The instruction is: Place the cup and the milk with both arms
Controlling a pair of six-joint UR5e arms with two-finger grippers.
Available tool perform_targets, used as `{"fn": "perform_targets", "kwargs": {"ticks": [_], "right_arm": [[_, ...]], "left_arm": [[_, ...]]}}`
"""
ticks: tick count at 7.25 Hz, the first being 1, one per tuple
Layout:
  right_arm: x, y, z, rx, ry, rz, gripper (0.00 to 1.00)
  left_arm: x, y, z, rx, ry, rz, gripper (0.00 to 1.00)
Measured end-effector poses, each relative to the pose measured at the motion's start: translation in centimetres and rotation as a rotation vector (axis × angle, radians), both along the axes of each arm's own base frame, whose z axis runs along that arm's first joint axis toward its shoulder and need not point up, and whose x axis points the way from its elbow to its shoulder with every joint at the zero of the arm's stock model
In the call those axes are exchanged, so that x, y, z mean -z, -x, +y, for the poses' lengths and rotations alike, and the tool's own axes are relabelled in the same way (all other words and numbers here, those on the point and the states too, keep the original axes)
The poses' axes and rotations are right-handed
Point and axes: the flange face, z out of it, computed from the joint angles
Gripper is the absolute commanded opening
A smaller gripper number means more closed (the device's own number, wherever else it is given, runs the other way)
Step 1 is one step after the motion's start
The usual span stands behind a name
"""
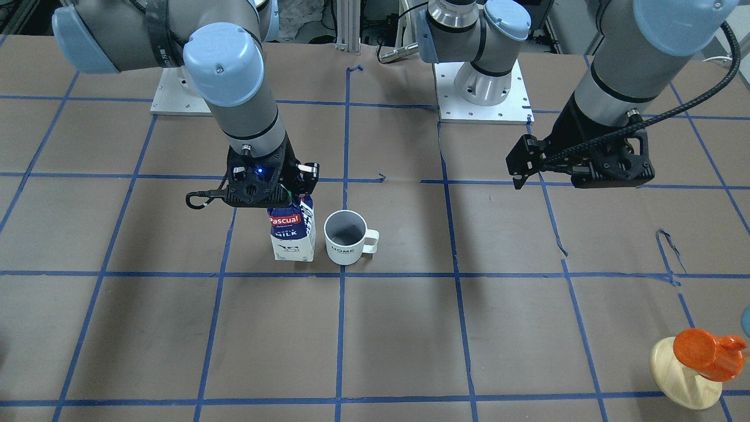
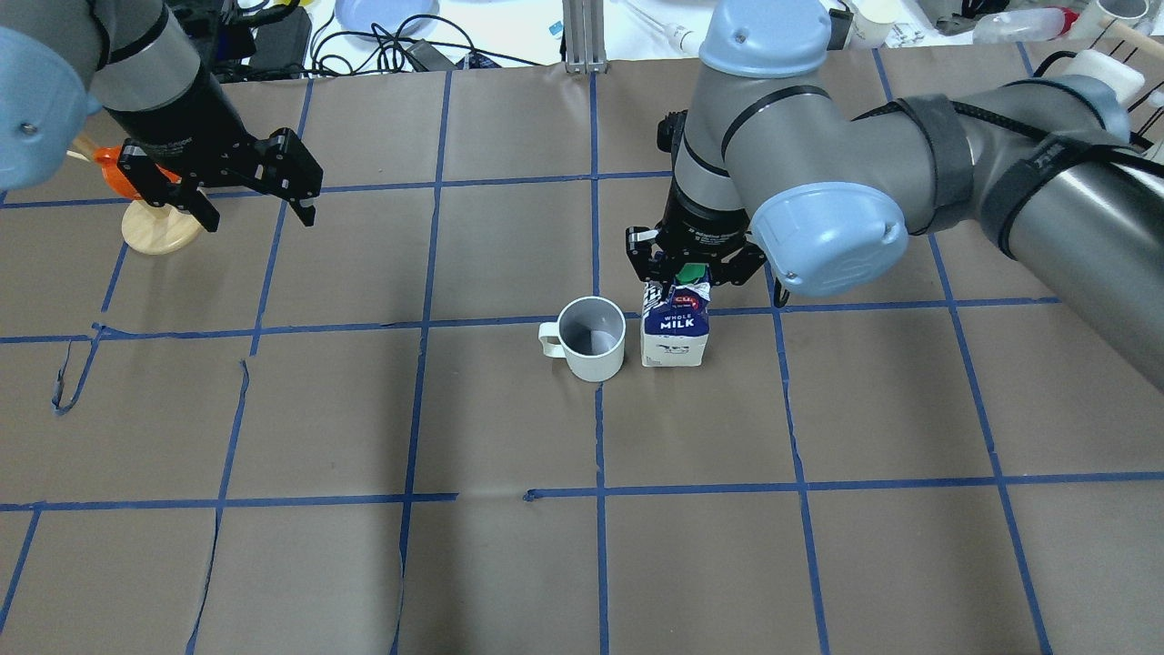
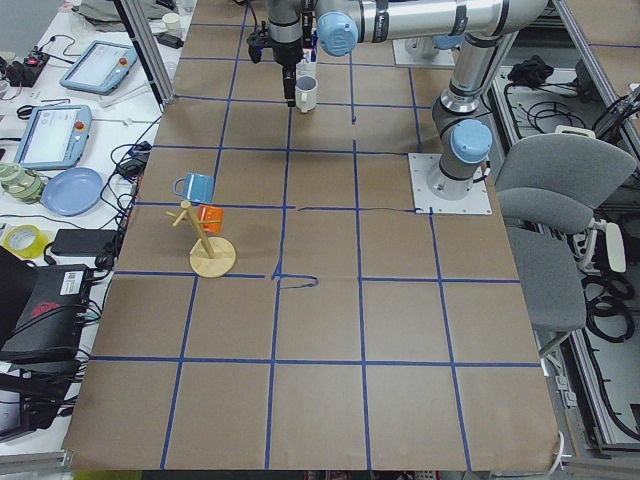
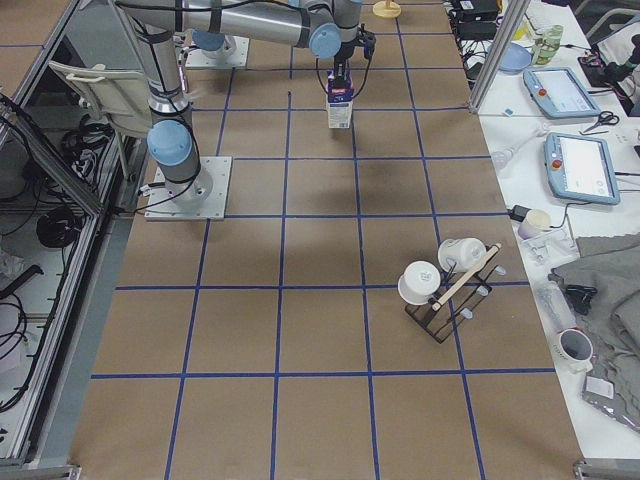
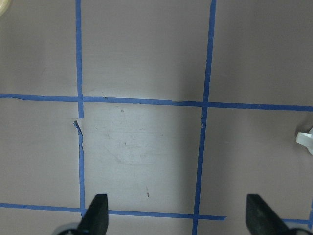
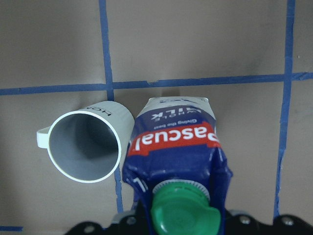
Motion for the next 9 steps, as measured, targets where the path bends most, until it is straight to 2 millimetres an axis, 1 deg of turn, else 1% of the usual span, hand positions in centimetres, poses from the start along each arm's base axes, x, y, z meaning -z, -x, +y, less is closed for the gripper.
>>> {"fn": "perform_targets", "kwargs": {"ticks": [1,4,5,6,7,8,9], "right_arm": [[0.3,0.0,-0.1,-0.001,-0.005,0.002,0.99],[0.6,0.0,-0.2,-0.001,-0.007,0.011,1.00],[0.2,0.2,-0.4,-0.003,0.003,0.029,1.00],[-0.9,0.3,-0.8,-0.008,0.023,0.045,1.00],[-2.6,0.4,-1.1,-0.010,0.041,0.051,1.00],[-5.2,0.4,-1.1,-0.011,0.046,0.054,1.00],[-8.7,0.6,-0.3,-0.015,0.048,0.055,1.00]], "left_arm": [[-0.2,0.0,0.1,0.001,0.004,0.000,1.00],[-0.9,0.4,0.5,0.005,0.017,0.000,1.00],[-1.2,0.6,0.6,0.009,0.020,0.000,1.00],[-1.4,0.8,0.8,0.013,0.023,-0.001,1.00],[-1.9,1.1,1.2,0.019,0.029,-0.002,1.00],[-2.6,1.4,1.9,0.023,0.034,-0.002,1.00],[-3.0,1.5,2.4,0.024,0.028,-0.002,1.00]]}}
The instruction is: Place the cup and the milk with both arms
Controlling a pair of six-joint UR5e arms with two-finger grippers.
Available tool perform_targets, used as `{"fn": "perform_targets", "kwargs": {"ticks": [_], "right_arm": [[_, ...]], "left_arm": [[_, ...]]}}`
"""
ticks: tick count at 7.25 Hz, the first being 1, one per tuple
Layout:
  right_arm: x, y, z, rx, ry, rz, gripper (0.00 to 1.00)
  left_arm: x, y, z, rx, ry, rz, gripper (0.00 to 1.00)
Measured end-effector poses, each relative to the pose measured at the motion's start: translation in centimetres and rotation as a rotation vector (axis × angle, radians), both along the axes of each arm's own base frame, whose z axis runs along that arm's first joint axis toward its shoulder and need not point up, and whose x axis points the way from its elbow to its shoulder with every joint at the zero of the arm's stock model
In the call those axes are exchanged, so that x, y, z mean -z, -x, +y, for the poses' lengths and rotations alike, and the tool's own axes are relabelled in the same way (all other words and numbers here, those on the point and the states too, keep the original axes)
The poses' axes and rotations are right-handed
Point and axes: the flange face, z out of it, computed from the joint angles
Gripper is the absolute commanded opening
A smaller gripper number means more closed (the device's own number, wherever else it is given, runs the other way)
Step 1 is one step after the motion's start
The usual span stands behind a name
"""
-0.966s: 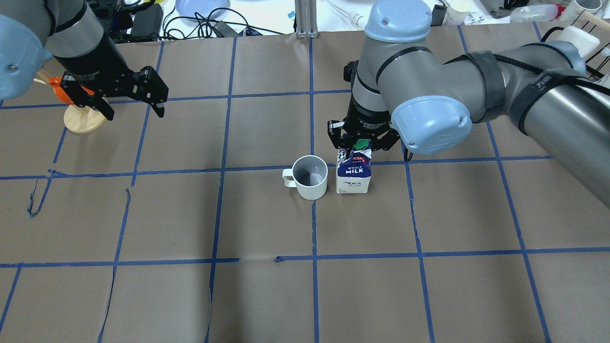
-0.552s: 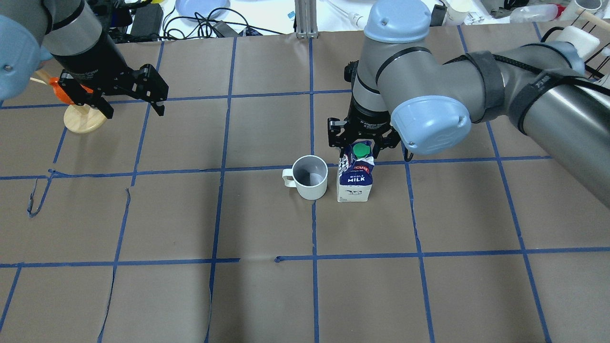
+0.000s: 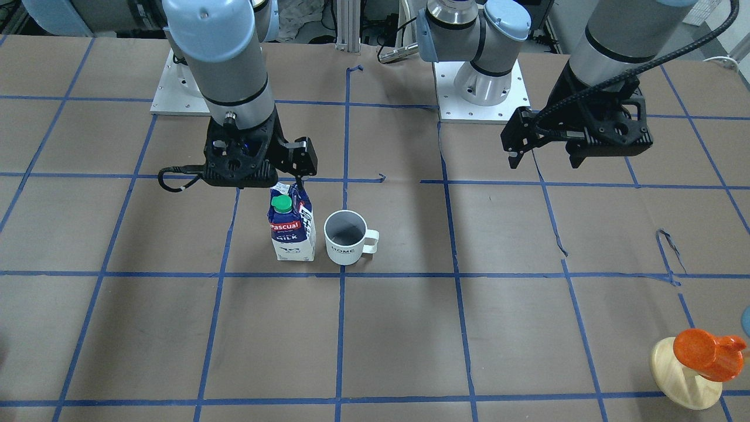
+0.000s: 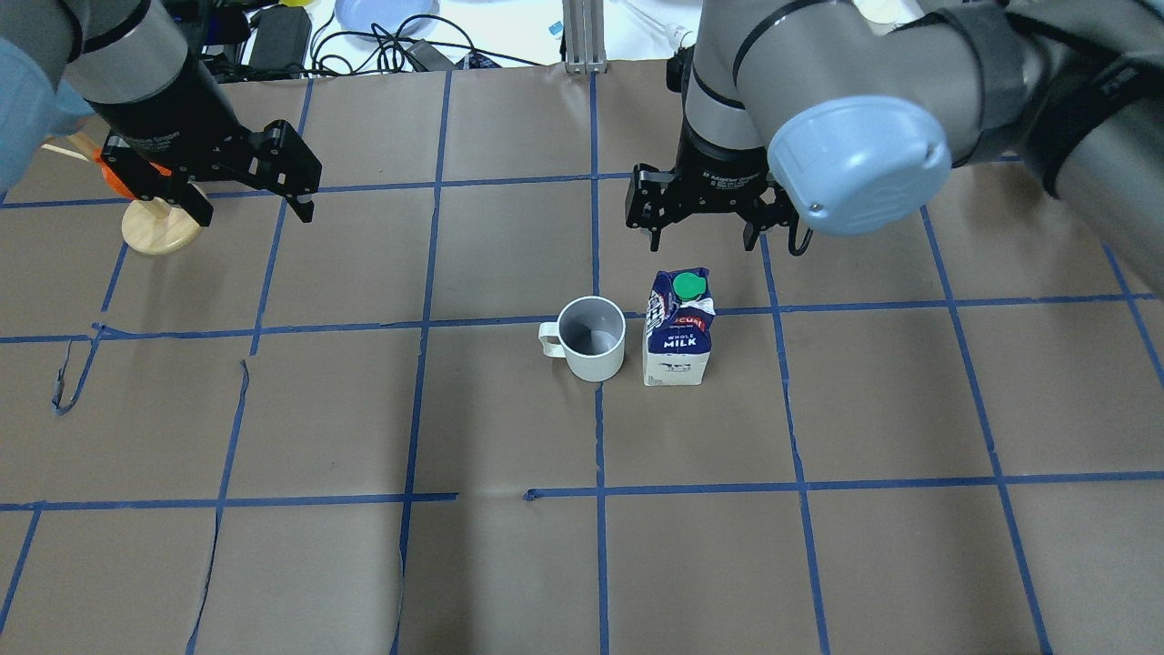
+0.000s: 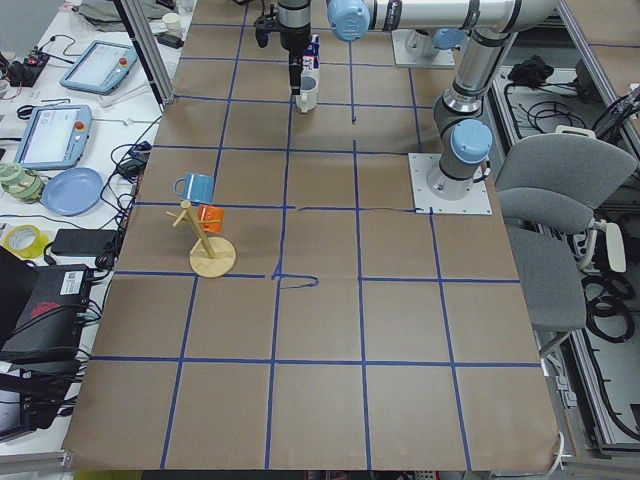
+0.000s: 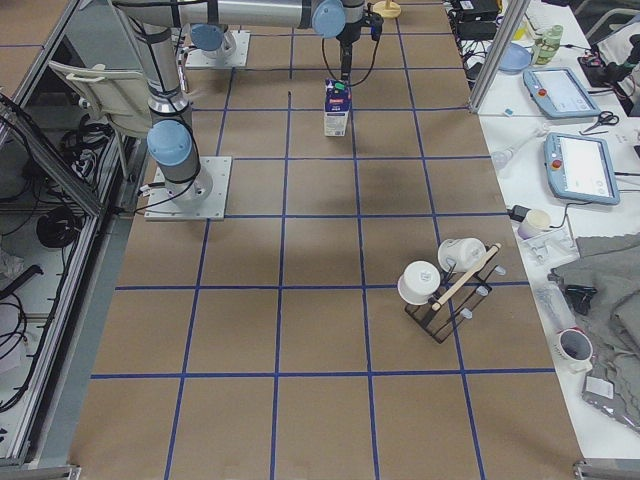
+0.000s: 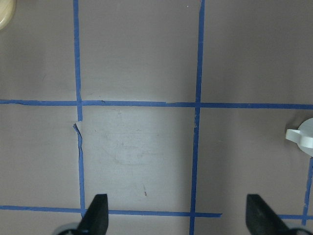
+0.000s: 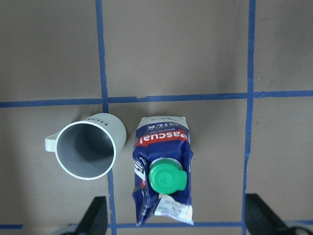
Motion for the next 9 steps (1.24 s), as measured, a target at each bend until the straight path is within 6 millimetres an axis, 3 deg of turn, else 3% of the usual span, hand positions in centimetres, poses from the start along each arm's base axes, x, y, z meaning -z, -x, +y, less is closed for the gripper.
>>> {"fn": "perform_targets", "kwargs": {"ticks": [1,3,6,9], "right_arm": [[-3.2,0.4,1.3,-0.010,0.008,-0.001,1.00],[-6.0,1.4,2.6,-0.051,0.033,0.010,1.00],[-6.9,6.2,0.5,-0.029,0.069,0.038,1.00],[-6.9,7.7,0.0,0.004,0.069,0.035,1.00]], "left_arm": [[0.0,0.0,0.2,0.000,-0.006,0.001,1.00],[0.5,0.1,0.0,-0.001,-0.015,0.005,1.00],[0.7,0.1,-0.2,-0.004,-0.014,0.006,1.00],[0.4,0.2,-0.1,-0.008,-0.007,0.014,1.00]]}}
